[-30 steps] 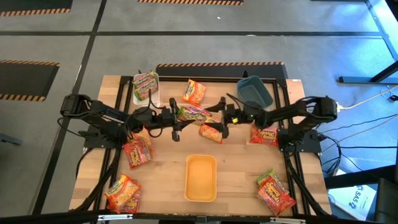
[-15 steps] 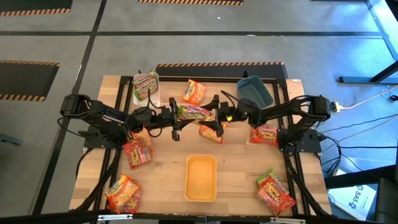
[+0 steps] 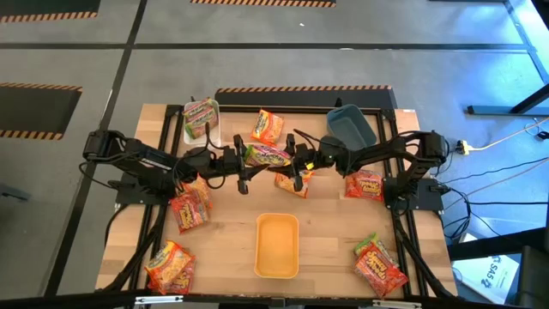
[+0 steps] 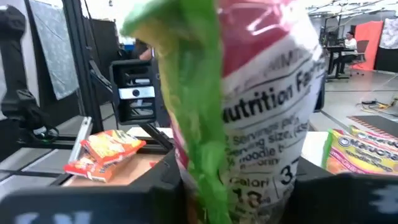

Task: Sort Maruchan noodles
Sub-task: Put the top green noodle pack into the white bin

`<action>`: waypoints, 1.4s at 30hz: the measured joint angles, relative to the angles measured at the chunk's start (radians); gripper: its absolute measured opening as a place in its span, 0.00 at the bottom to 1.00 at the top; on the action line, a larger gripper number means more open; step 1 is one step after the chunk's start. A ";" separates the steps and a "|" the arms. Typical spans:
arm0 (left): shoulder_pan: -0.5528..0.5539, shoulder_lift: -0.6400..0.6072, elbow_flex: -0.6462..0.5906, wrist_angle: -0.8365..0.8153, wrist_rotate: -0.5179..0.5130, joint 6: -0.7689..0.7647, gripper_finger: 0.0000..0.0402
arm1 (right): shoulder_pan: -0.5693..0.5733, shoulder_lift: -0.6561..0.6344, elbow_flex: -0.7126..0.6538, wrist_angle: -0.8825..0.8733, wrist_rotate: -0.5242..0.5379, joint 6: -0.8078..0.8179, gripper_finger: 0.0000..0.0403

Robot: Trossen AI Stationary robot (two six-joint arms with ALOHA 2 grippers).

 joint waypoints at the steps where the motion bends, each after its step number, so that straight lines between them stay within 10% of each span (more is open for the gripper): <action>1: 0.000 -0.004 0.001 -0.021 0.000 -0.001 0.43 | 0.000 0.001 0.000 -0.002 0.002 -0.001 0.28; 16: 0.001 -0.424 0.304 -1.237 -0.079 -0.032 0.68 | -0.009 0.001 0.002 -0.260 0.027 -0.060 0.26; 42: 0.008 0.177 0.915 -1.877 -0.026 0.016 0.69 | -0.006 0.001 0.067 -0.448 -0.010 -0.104 0.26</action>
